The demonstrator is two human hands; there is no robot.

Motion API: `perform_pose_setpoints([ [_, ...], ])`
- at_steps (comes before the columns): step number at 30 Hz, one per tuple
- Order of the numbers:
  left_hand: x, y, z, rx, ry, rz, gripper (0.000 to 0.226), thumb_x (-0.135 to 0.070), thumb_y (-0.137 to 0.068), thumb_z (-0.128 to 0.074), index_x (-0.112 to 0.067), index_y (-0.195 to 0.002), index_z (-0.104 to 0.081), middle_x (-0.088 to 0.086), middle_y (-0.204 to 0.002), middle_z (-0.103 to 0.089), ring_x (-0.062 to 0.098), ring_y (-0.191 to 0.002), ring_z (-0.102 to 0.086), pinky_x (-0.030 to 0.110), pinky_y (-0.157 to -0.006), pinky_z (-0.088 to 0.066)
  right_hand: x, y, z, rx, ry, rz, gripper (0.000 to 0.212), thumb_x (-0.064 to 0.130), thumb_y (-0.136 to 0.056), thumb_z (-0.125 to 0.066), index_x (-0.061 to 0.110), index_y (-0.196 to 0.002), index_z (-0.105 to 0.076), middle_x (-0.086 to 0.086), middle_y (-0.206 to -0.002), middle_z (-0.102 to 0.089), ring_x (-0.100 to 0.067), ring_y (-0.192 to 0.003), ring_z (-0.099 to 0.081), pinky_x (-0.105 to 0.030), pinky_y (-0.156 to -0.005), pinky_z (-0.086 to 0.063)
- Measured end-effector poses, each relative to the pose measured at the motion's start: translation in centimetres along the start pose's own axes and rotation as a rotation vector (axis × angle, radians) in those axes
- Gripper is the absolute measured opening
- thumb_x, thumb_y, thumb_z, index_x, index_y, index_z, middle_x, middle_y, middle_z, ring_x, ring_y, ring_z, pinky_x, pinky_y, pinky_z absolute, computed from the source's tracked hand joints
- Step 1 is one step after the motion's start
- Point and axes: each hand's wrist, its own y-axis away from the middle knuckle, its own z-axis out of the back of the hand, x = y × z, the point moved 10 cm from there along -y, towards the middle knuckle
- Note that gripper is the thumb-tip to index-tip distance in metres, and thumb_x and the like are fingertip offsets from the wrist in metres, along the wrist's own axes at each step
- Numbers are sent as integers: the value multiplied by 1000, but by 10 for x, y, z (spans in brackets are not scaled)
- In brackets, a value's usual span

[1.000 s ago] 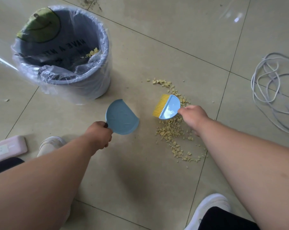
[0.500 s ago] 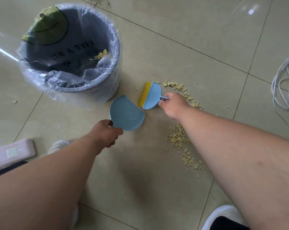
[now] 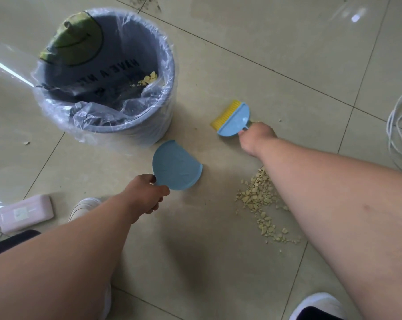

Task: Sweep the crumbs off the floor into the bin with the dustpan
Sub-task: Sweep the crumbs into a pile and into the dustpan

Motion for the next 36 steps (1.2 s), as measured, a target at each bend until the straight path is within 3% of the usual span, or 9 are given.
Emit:
perform_pose_setpoints([
  [7, -2, 6, -10, 11, -56, -7, 16, -9, -91, -68, -1, -104, -64, 14, -73, -58, 24, -55, -50, 34, -53, -40, -85, 11, 5, 38, -103, -232, 47, 28, -107, -41, 2, -144, -51, -19, -148, -53, -37, -133, -53, -37, -109, -43],
  [9, -4, 10, -14, 12, -80, -16, 16, -9, -91, -68, -1, -104, -64, 14, -74, -59, 24, -56, -51, 33, -53, -40, -108, 14, 4, 37, -117, -249, 45, 30, -104, -44, 2, -139, -55, -19, -137, -59, -37, -122, -60, -38, -101, -50],
  [11, -5, 12, -19, 12, -102, -20, 15, -10, -92, -68, -2, -104, -64, 14, -75, -59, 24, -58, -52, 33, -54, -41, -128, 19, -4, 69, -146, -271, 41, 31, -102, -46, 4, -130, -59, -17, -112, -64, -33, -92, -66, -34, -73, -54],
  [13, -7, 16, -25, 12, -129, -27, 15, -11, -92, -67, -2, -103, -65, 14, -76, -60, 25, -60, -54, 34, -54, -43, -146, 27, -14, 114, -196, -299, 32, 27, -99, -43, 10, -121, -60, -12, -86, -54, -24, -62, -50, -25, -51, -37],
  [15, -9, 19, -32, 12, -151, -36, 14, -12, -91, -67, -3, -102, -65, 14, -76, -60, 25, -61, -56, 34, -55, -43, -161, 37, -25, 165, -230, -330, 28, 21, -97, -40, 17, -119, -57, -7, -74, -42, -19, -54, -34, -23, -49, -27],
  [20, -12, 31, -50, 26, -204, -62, 11, -12, -92, -67, -6, -100, -64, 14, -76, -58, 26, -60, -54, 33, -54, -42, -187, 62, -42, 279, -263, -371, 27, 8, -98, -37, 21, -119, -48, -19, -100, -47, -21, -55, -37, -24, -50, -32],
  [27, -4, 40, -61, 24, -230, -53, 10, -10, -90, -68, -3, -94, -63, 14, -72, -55, 26, -55, -50, 29, -50, -39, -201, 89, -42, 345, -441, -466, 16, 25, -97, -40, 24, -81, -43, 0, -52, -36, -11, -32, -23, -15, -43, -25],
  [32, -18, 37, -70, 35, -217, -83, 9, -8, -88, -68, -2, -91, -63, 14, -71, -52, 25, -55, -45, 30, -48, -35, -179, 64, -2, 93, -627, -240, 28, 44, -102, -44, 20, -108, -56, -2, -68, -44, -16, -47, -36, -24, -47, -29],
  [36, -37, 29, -80, 50, -186, -113, 14, -10, -85, -69, 1, -93, -64, 13, -69, -53, 25, -56, -46, 32, -51, -36, -175, 39, 17, -49, -515, -234, 36, 44, -100, -43, 16, -116, -57, -8, -101, -62, -26, -82, -58, -33, -73, -46],
])
